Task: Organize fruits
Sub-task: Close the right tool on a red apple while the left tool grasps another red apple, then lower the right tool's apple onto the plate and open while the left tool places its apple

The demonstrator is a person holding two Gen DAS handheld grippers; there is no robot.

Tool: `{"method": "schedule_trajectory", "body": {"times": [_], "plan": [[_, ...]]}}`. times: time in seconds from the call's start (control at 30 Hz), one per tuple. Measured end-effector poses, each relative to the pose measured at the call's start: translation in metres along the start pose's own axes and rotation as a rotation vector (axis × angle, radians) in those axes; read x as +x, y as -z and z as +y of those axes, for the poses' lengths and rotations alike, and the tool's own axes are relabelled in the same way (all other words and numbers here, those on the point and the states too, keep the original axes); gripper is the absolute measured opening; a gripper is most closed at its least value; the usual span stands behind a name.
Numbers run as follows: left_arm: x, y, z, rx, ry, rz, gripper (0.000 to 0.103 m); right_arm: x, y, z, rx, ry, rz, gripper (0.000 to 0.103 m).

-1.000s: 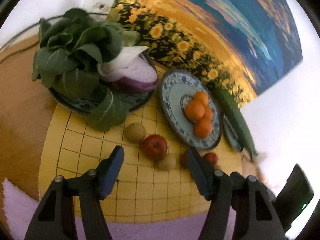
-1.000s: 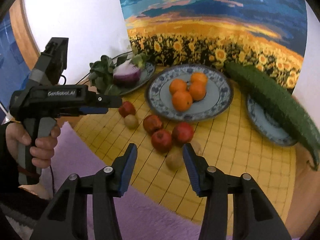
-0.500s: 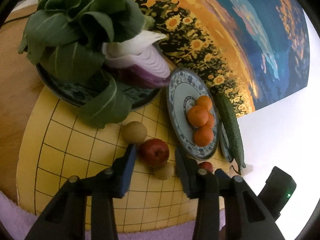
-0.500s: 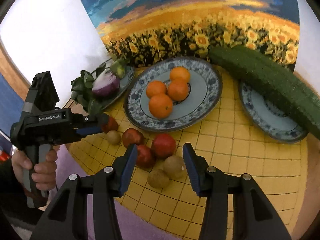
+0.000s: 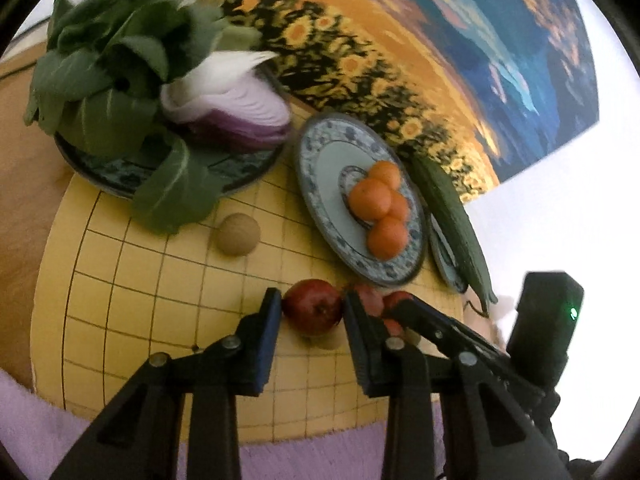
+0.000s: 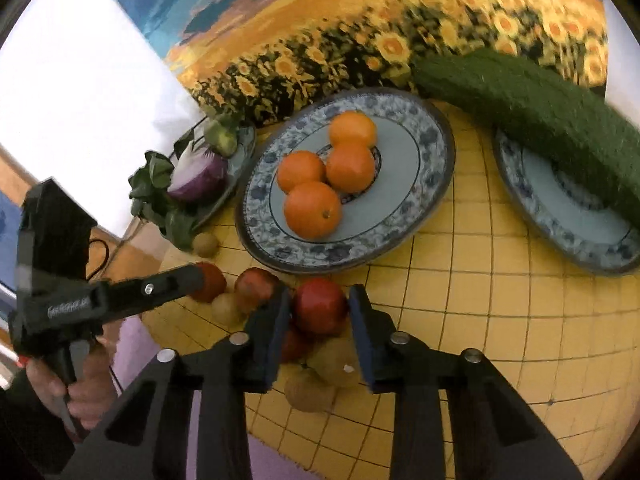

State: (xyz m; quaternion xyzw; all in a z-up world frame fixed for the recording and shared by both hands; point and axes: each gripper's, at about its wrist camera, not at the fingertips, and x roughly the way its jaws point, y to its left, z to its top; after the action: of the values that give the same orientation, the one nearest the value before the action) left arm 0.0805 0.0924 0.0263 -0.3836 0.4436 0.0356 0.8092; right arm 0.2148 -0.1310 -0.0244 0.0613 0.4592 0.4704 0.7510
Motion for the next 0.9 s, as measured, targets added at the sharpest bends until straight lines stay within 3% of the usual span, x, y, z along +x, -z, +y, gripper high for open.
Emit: {"method": "schedule_trajectory", "body": {"times": [0.23,0.43,0.9], "plan": [[-0.024,0.002,-0.03,0.106,0.009,-0.065,0.033,-0.016,0.003,0.006,-0.014,-0.005,-0.053,0.031],[-0.025,-0.014,-0.048,0.137,0.019,-0.092,0.033,-0.038,-0.001,0.017,-0.04,-0.041,-0.132,0.031],[0.023,-0.043,-0.033,0.081,0.053,0.0,0.033,0.003,-0.016,0.025,-0.126,-0.02,-0.078,0.031]]}}
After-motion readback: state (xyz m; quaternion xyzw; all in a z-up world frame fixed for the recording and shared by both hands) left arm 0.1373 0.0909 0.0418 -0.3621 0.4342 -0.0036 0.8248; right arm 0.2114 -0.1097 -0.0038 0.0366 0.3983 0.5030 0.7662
